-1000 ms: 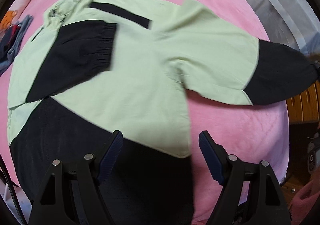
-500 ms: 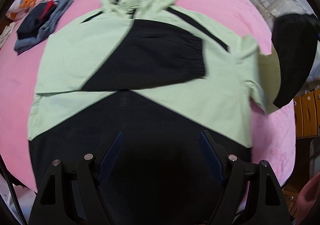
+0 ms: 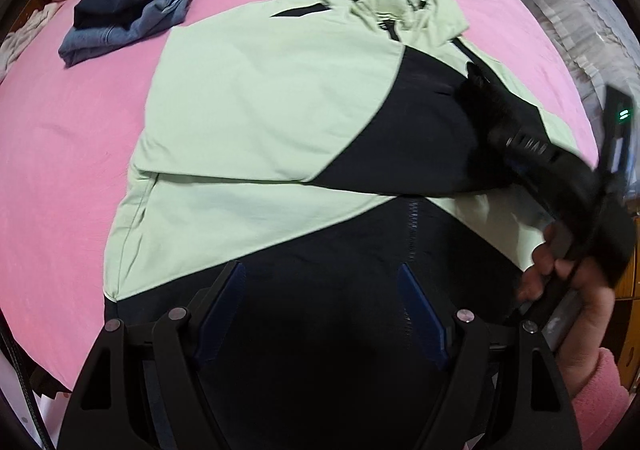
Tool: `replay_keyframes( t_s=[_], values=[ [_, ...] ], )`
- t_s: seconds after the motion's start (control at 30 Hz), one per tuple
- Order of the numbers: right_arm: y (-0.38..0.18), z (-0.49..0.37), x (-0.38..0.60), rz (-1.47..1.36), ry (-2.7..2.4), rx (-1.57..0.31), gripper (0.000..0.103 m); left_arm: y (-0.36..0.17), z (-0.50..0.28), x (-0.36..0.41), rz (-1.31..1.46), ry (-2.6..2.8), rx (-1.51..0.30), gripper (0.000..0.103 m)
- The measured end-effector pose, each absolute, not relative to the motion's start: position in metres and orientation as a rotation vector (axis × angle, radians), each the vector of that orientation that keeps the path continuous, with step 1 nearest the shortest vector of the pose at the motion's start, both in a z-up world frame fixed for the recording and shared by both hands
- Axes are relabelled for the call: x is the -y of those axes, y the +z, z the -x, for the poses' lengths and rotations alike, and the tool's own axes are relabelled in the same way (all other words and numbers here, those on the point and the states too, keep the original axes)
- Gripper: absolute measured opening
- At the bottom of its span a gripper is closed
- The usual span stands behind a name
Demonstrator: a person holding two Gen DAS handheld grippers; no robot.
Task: Fold large clothes
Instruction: 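Lay the held sleeve across the jacket front with the right tool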
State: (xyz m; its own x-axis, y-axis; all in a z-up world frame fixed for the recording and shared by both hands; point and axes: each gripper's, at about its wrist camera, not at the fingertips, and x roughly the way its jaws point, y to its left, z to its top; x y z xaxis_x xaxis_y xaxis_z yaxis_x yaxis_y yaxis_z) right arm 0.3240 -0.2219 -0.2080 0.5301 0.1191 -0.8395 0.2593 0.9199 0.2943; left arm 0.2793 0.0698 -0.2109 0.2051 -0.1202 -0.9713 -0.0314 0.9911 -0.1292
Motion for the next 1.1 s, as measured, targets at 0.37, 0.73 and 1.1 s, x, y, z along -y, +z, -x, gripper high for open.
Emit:
replay_keyframes(
  t_s=[0.37, 0.73, 1.1],
  values=[
    [-0.205, -0.295, 0.238, -0.475, -0.031, -1.103, 0.036, -0.209, -0.304, -0.041, 0.176, -0.181, -1.340, 0.077],
    [-0.192, -0.236, 0.308, -0.500, -0.110, -1.104, 0.045, -0.231, -0.354, 0.033, 0.386, -0.231, -1.271, 0.077],
    [-0.213, -0.200, 0.363, -0.451, -0.075, -1.220, 0.045, -0.284, -0.380, 0.073, 0.462, -0.066, -1.346, 0.046]
  ],
)
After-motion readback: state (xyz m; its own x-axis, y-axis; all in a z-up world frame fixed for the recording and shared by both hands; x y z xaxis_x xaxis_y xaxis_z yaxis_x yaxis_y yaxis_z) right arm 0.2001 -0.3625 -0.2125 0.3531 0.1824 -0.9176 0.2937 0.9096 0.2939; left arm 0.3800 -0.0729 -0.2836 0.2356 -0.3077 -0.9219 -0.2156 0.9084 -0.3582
